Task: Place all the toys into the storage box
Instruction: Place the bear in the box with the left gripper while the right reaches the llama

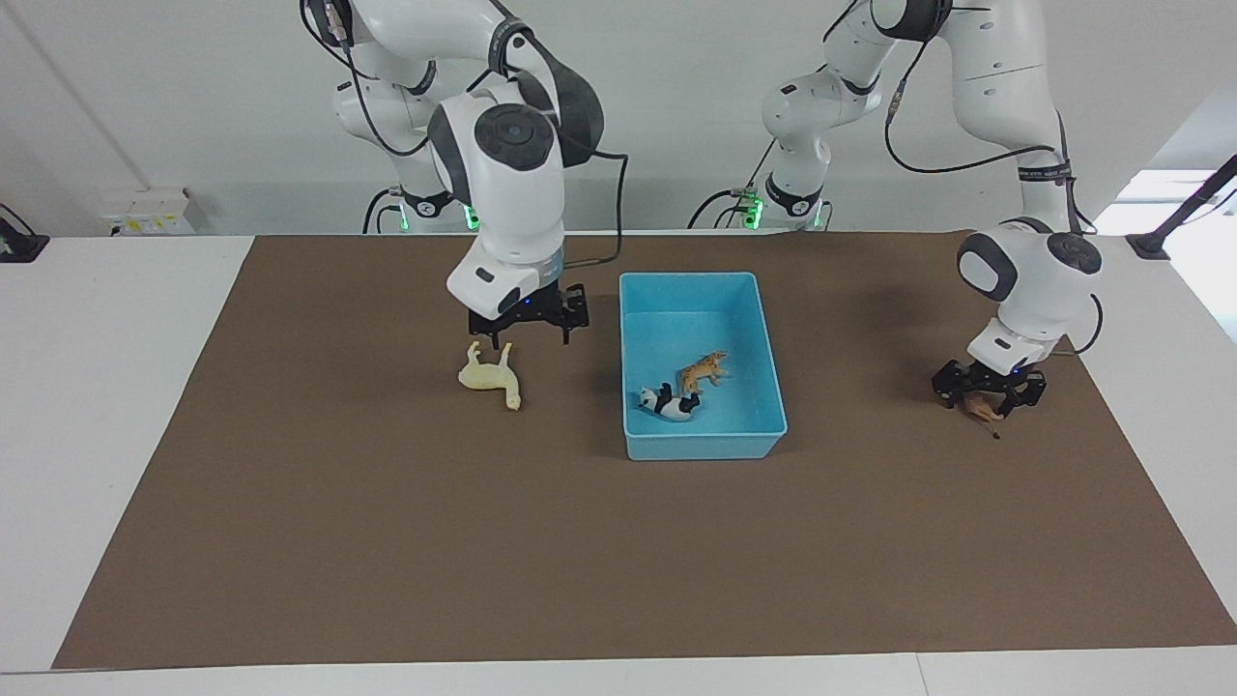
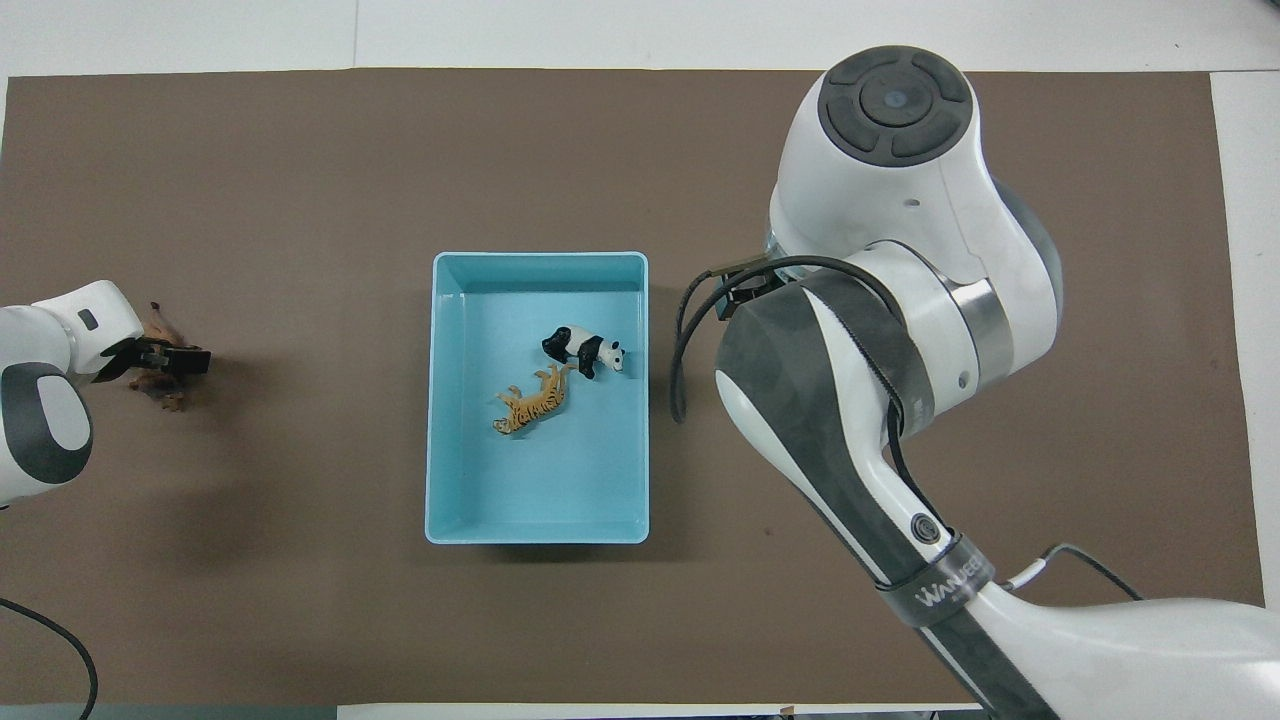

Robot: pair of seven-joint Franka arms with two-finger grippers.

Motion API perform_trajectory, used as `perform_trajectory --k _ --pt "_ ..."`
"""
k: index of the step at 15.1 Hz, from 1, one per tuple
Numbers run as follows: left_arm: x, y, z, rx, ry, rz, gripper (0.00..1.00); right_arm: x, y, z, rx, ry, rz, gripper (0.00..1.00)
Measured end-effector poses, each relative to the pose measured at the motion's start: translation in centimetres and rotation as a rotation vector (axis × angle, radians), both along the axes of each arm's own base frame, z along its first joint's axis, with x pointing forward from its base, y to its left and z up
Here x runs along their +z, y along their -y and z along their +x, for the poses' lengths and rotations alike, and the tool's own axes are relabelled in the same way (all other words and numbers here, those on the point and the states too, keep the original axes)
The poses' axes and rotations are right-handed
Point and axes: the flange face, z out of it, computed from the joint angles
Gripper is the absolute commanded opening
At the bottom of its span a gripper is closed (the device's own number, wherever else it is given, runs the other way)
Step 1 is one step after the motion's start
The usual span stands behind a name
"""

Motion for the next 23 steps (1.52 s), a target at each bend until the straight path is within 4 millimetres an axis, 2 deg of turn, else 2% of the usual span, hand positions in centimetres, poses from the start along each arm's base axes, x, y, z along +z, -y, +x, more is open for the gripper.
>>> perform_trajectory --k 2,4,6,8,10,12,13,15,17,18,19,20,21,23 --pt "0.6 0.0 0.3 0.000 -0.006 -0.002 0.00 -3.6 0.3 -1.3 0.239 0.002 0.023 1.00" --pt "2.4 -0.1 1.5 0.017 -0.042 -0.017 0.00 -6.1 0.9 -2.7 0.409 0.033 0.042 1.00" --pt "5.7 0.7 3.4 0.047 -0.074 -0.034 0.00 -7.5 3.5 -2.9 0.571 0.068 0.053 1.00" --pt "9.5 3.6 5.4 0.104 -0.098 -0.052 0.00 -8.5 7.4 -2.5 0.699 0.075 0.055 1.00" --pt "12.7 8.5 6.7 0.179 -0.112 -0.070 0.00 -9.6 10.0 -2.7 0.762 0.079 0.055 1.00" --pt "14.9 14.7 7.1 0.267 -0.132 -0.088 0.00 -11.5 9.8 -4.3 0.798 0.115 0.055 1.00" --pt "15.8 18.3 6.9 0.317 -0.140 -0.097 0.00 -12.4 9.0 -5.4 0.818 0.125 0.056 1.00" --pt "17.3 27.0 5.7 0.421 -0.147 -0.115 0.00 -13.5 7.6 -7.4 0.854 0.118 0.059 1.00" --pt "18.1 35.8 3.2 0.520 -0.144 -0.138 0.00 -13.8 6.5 -8.9 0.883 0.106 0.060 1.00" --pt "18.2 39.6 1.7 0.562 -0.147 -0.145 0.19 -13.9 6.3 -9.4 0.892 0.101 0.060 1.00" --pt "18.0 42.6 0.2 0.580 -0.152 -0.147 0.89 -14.0 6.2 -9.9 0.900 0.096 0.059 1.00" --pt "17.8 44.5 -0.9 0.583 -0.159 -0.144 1.00 -14.0 6.3 -10.1 0.910 0.093 0.059 1.00" --pt "17.5 45.4 -1.5 0.582 -0.164 -0.139 1.00 -14.1 6.4 -10.3 0.922 0.091 0.059 1.00" --pt "17.7 44.7 -1.3 0.595 -0.160 -0.140 1.00 -14.3 6.8 -10.4 0.951 0.095 0.058 1.00"
